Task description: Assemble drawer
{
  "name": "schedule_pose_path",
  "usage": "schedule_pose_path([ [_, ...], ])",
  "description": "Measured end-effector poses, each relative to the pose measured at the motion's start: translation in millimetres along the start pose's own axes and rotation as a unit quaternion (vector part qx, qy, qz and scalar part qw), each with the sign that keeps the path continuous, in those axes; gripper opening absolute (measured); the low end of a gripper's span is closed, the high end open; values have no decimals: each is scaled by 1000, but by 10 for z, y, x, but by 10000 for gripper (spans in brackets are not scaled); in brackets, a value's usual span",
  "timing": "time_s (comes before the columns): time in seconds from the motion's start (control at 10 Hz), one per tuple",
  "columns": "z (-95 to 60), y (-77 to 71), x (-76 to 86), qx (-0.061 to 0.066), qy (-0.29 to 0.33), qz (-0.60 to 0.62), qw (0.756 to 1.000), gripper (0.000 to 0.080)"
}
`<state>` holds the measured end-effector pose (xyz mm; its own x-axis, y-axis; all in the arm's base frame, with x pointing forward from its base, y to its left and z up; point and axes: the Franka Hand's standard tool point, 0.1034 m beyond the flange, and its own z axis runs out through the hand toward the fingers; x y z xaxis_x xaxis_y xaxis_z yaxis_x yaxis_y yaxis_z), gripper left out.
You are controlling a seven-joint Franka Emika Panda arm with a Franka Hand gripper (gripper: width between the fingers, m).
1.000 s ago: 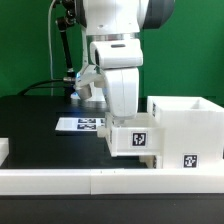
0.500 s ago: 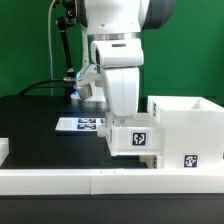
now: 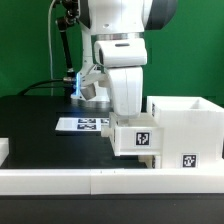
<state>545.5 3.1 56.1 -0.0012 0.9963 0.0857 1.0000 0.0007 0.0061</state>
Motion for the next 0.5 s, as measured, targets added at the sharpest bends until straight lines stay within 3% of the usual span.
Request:
schedule_pose_path([
  [0.5,7,27,26,4,1,-36,999,42],
])
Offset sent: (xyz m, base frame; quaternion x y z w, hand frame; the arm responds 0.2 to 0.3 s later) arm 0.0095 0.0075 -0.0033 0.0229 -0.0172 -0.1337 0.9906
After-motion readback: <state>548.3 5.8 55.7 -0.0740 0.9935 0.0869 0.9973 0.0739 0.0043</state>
